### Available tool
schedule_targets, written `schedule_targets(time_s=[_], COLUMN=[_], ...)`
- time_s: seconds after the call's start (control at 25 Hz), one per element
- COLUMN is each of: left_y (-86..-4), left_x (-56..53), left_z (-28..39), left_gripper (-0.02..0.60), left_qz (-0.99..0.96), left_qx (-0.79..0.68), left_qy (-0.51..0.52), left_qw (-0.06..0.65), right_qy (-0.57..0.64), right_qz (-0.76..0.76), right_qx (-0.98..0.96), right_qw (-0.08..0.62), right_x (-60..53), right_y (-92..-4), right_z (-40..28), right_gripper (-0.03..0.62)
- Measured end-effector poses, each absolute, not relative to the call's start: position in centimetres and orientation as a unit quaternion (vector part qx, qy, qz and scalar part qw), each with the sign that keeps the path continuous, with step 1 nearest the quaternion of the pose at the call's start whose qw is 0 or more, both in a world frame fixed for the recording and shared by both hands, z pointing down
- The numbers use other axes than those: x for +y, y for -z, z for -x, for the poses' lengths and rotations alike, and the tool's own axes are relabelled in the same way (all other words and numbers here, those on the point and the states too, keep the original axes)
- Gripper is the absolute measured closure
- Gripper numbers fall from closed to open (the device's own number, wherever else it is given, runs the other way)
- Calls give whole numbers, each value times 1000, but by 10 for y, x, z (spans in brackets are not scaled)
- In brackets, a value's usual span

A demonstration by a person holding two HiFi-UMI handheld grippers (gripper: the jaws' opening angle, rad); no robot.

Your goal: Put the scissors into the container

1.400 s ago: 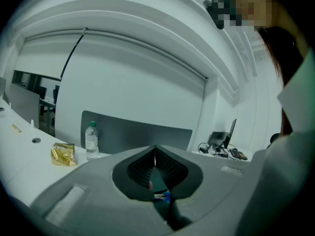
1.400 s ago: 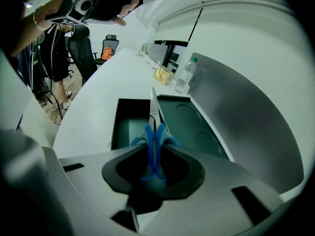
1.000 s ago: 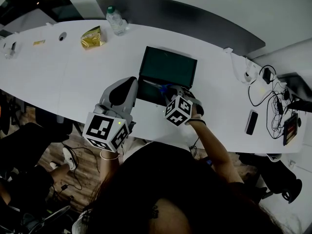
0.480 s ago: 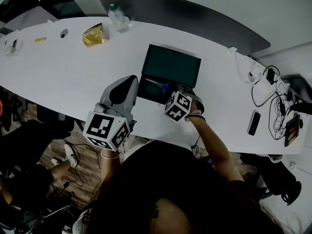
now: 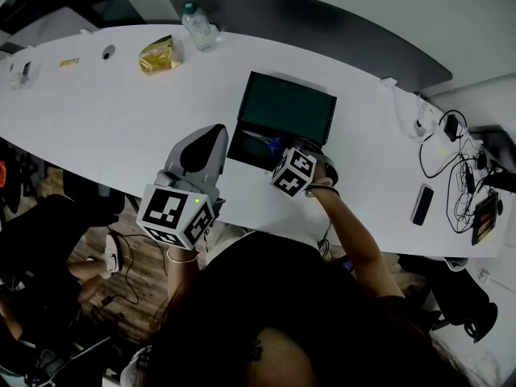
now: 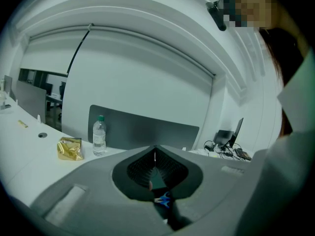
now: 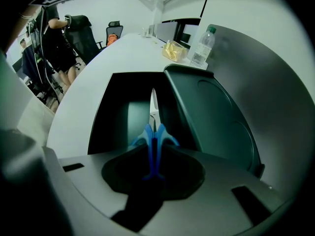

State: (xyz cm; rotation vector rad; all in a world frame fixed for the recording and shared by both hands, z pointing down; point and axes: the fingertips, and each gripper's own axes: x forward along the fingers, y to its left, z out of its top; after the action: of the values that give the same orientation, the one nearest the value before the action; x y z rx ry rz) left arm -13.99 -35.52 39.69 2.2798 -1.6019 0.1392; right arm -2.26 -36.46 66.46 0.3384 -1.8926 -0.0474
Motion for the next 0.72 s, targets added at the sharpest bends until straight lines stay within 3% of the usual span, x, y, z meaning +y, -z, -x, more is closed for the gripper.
schedule_targets(time_s=[0.72], left_y=[-396], left_x=[-352], left_z=[141], left_gripper=[568], left_qz=[-804], left_qx=[-567], left_qy=[-52], left_qw=[172], right_qy=[12], right_qz=[-140], right_qx=[-804], right_qw=[577], right_x=[-365], right_y=[-669], right_z=[22], right_gripper=[490])
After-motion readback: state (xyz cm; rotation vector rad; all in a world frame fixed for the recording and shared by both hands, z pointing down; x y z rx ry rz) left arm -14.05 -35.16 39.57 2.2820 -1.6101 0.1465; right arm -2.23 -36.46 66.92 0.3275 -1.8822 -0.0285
